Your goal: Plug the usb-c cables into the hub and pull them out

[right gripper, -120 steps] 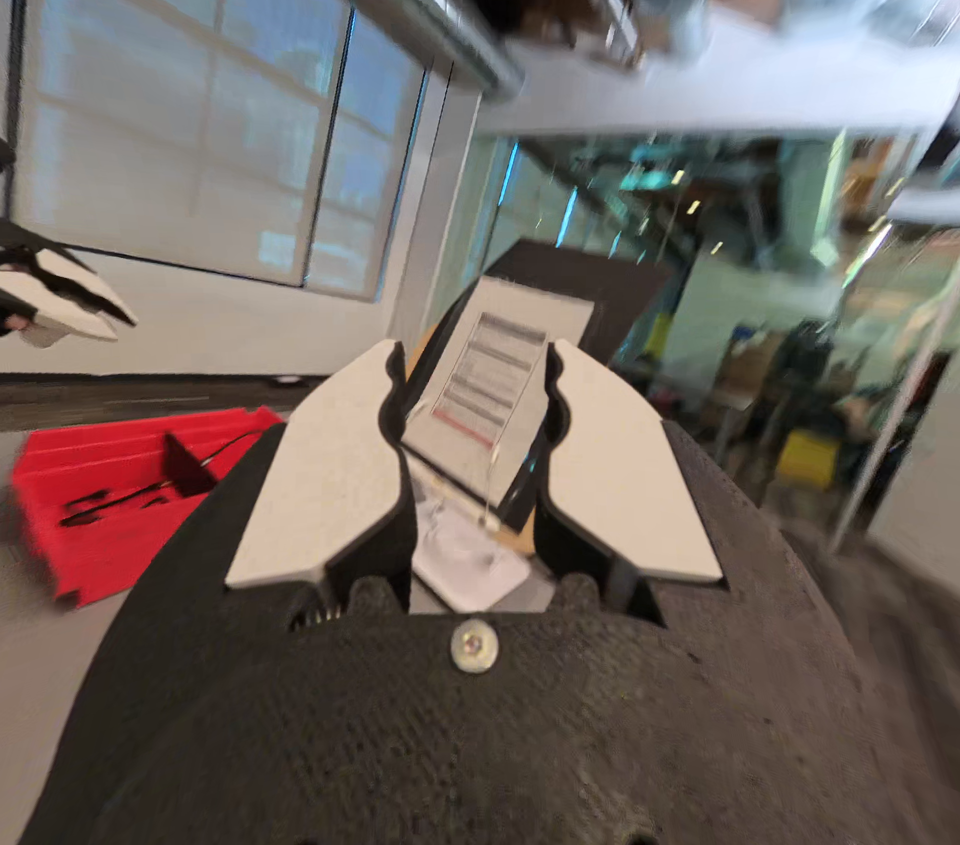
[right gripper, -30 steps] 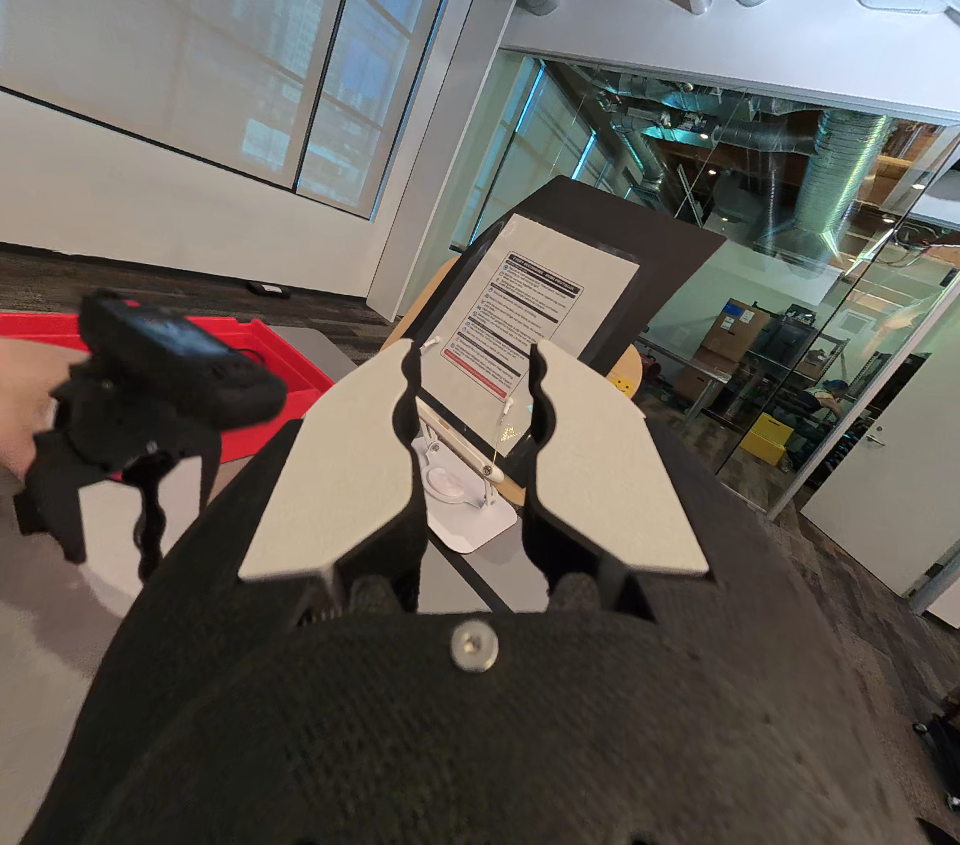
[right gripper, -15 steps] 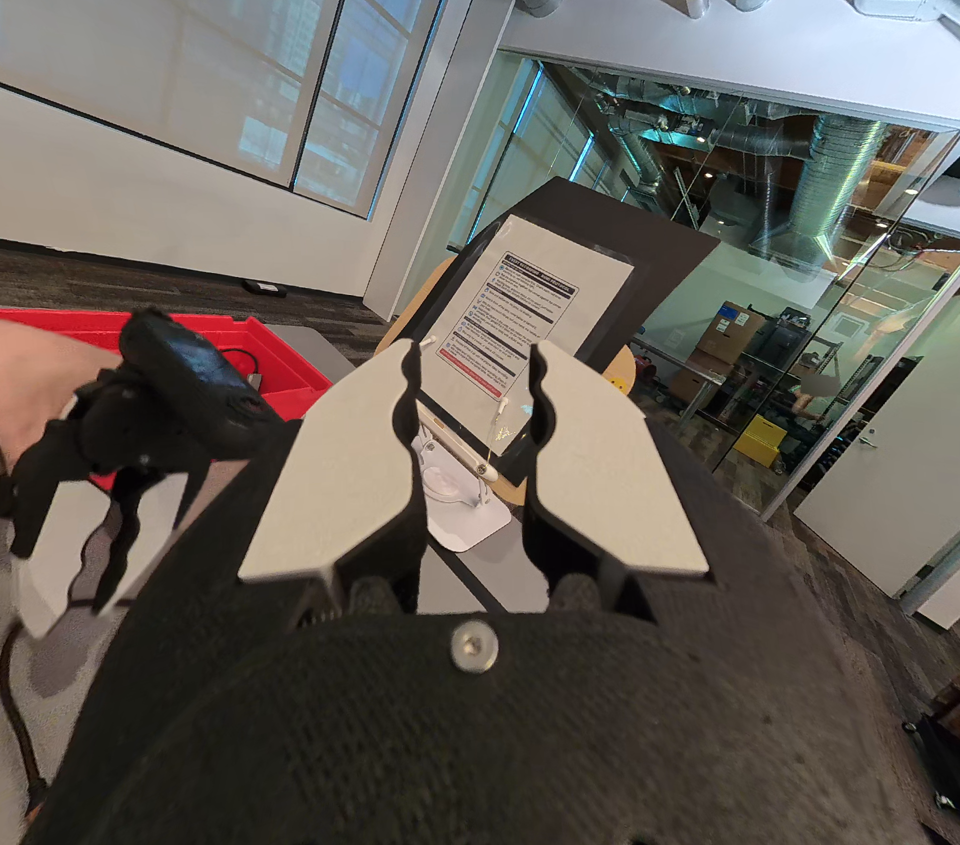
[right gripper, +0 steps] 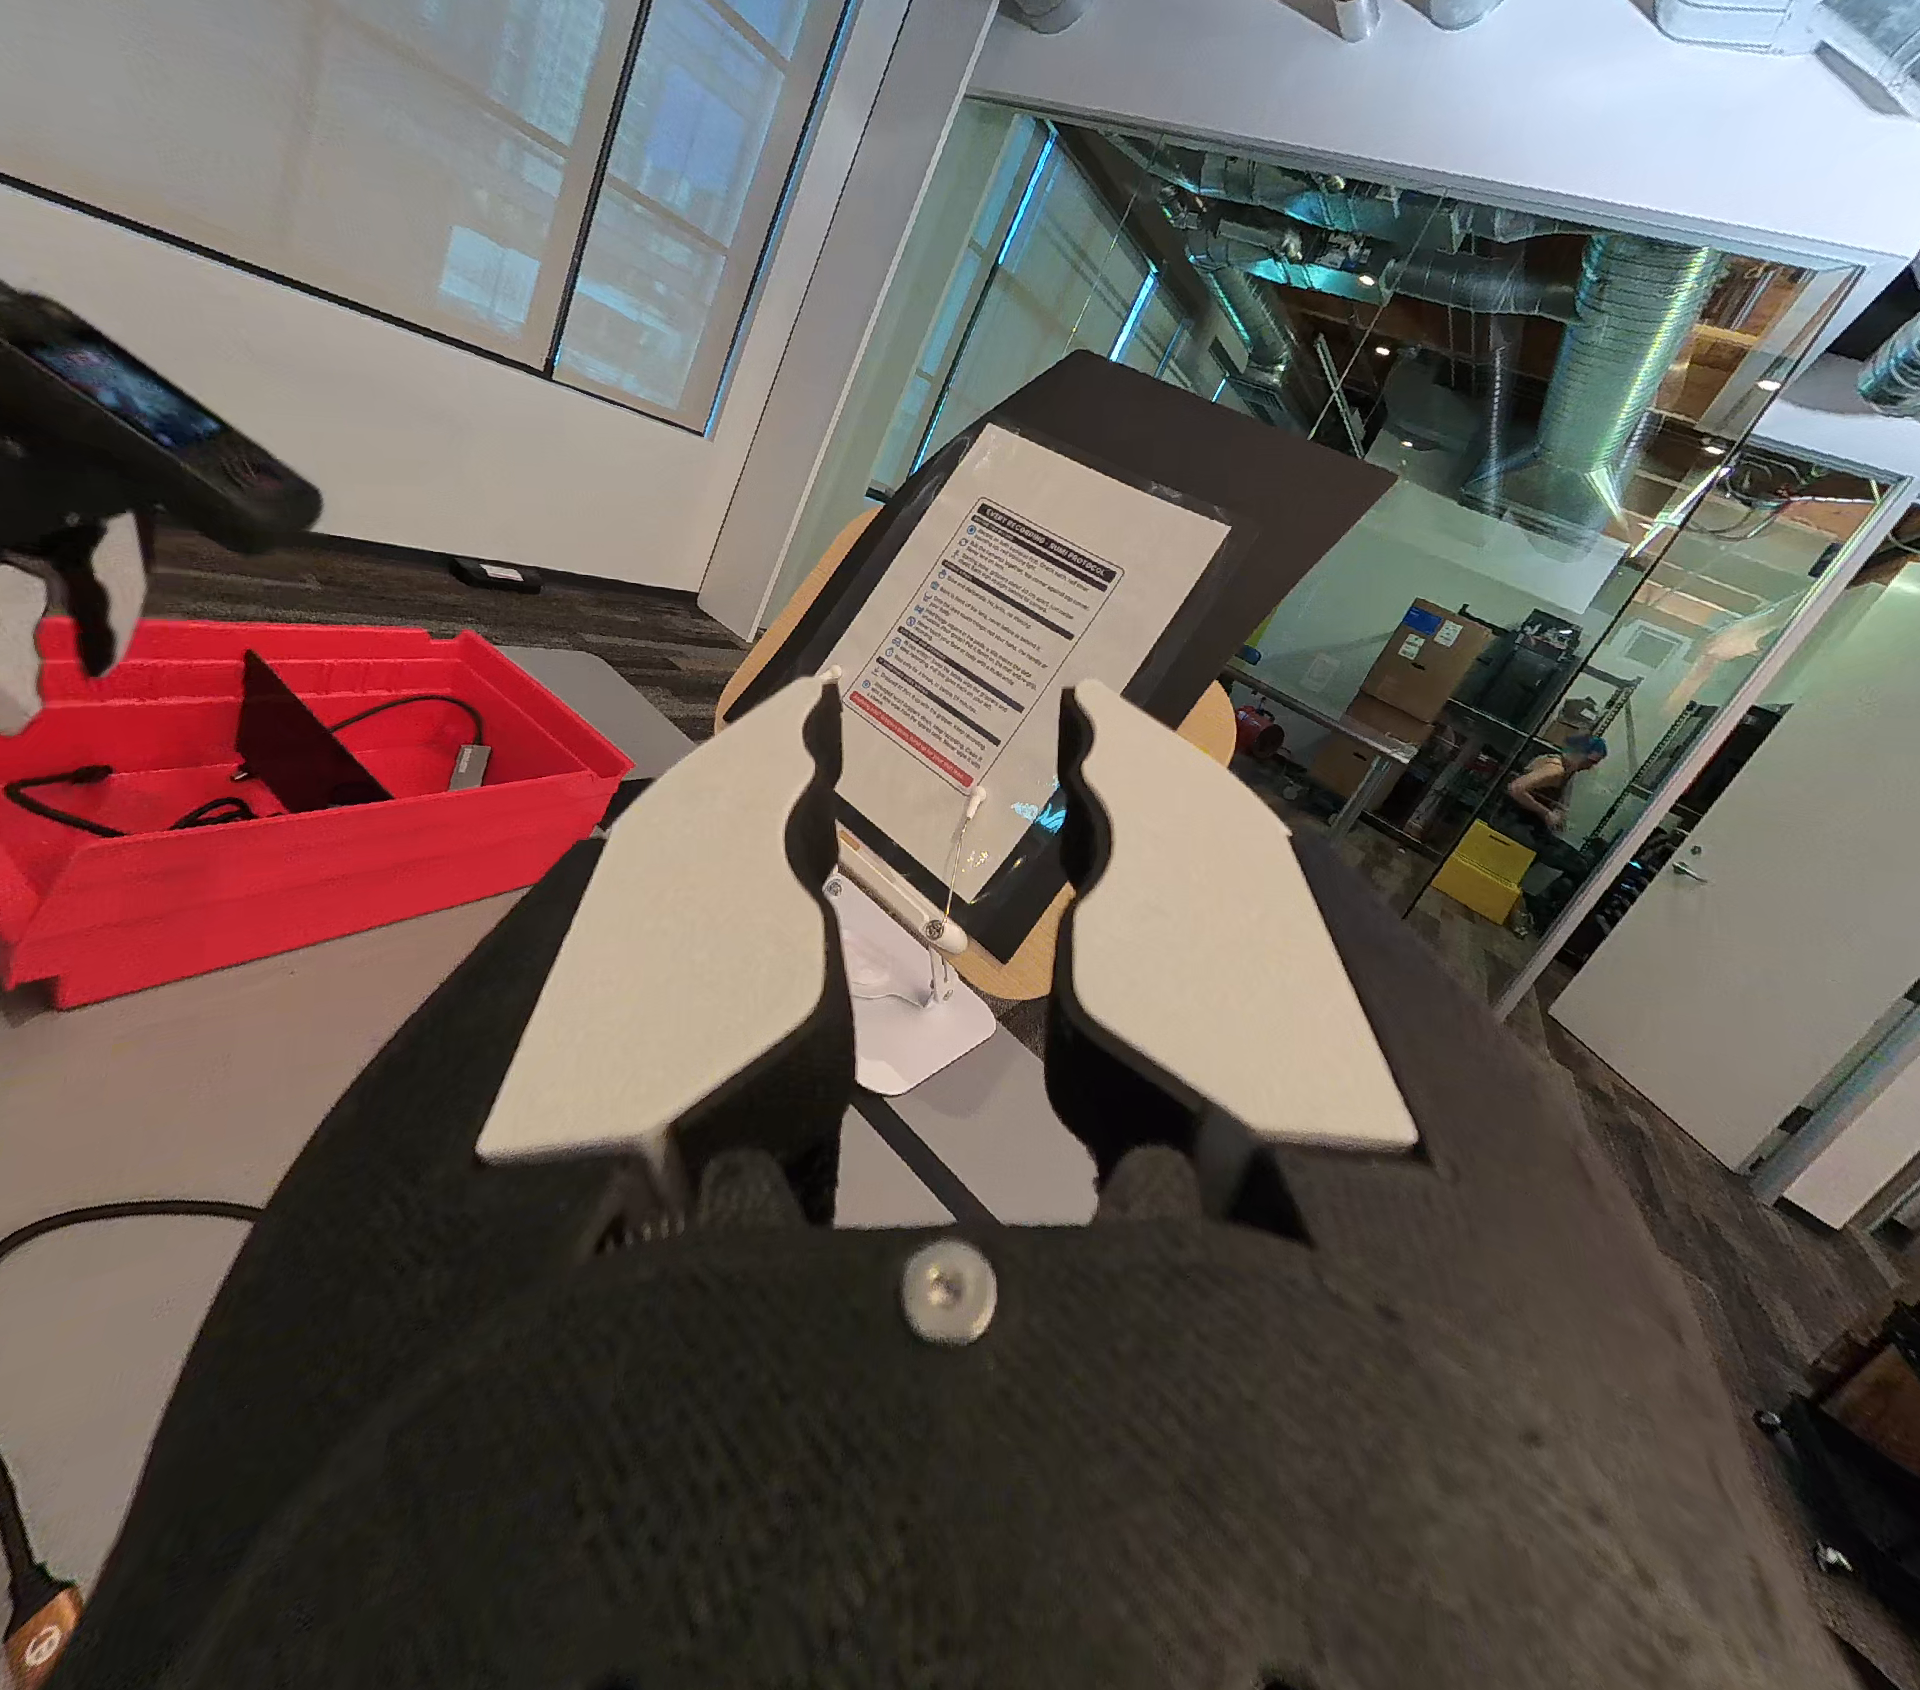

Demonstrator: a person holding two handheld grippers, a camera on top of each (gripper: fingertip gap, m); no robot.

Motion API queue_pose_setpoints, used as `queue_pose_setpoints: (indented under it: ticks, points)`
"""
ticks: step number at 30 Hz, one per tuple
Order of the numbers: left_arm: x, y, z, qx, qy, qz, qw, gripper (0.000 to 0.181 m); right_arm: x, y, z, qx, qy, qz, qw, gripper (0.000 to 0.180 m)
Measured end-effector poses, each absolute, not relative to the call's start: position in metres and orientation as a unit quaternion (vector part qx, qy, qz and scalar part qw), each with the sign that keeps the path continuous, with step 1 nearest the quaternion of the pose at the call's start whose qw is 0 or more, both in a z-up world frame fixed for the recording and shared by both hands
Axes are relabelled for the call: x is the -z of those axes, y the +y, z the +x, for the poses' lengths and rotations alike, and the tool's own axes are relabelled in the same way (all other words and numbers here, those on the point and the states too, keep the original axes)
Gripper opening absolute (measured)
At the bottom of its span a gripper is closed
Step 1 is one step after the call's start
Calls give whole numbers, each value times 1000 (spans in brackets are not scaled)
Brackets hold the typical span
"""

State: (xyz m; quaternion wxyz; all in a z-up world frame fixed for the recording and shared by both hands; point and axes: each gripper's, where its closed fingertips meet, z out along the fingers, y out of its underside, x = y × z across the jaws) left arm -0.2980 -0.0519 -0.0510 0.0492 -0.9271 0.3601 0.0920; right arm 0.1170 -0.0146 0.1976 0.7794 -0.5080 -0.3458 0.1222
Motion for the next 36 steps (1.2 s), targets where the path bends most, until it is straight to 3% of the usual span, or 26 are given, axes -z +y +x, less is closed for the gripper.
queue_pose_setpoints:
  ticks: [1, 5, 15, 20, 24, 36]
  points:
    - [62, -56, -301, -71, 344, -936, 12, 44, -197, -14, 117, -120, -347, -509, 779, 40]
    - [83, -48, -289, 12, 320, -947, -32, 41, -195, -13, 116, -118, -350, -513, 775, 41]
    - [109, -49, -295, 6, 318, -942, -111, 39, -195, -12, 123, -114, -343, -516, 777, 40]
    - [117, -52, -296, 12, 305, -942, -139, 28, -195, -11, 124, -113, -343, -517, 776, 40]
    - [114, -57, -291, 44, 282, -945, -157, 5, -194, -11, 126, -114, -341, -518, 776, 40]
    - [28, -34, -300, -86, 291, -949, 88, 5, -194, -10, 129, -117, -338, -518, 777, 40]
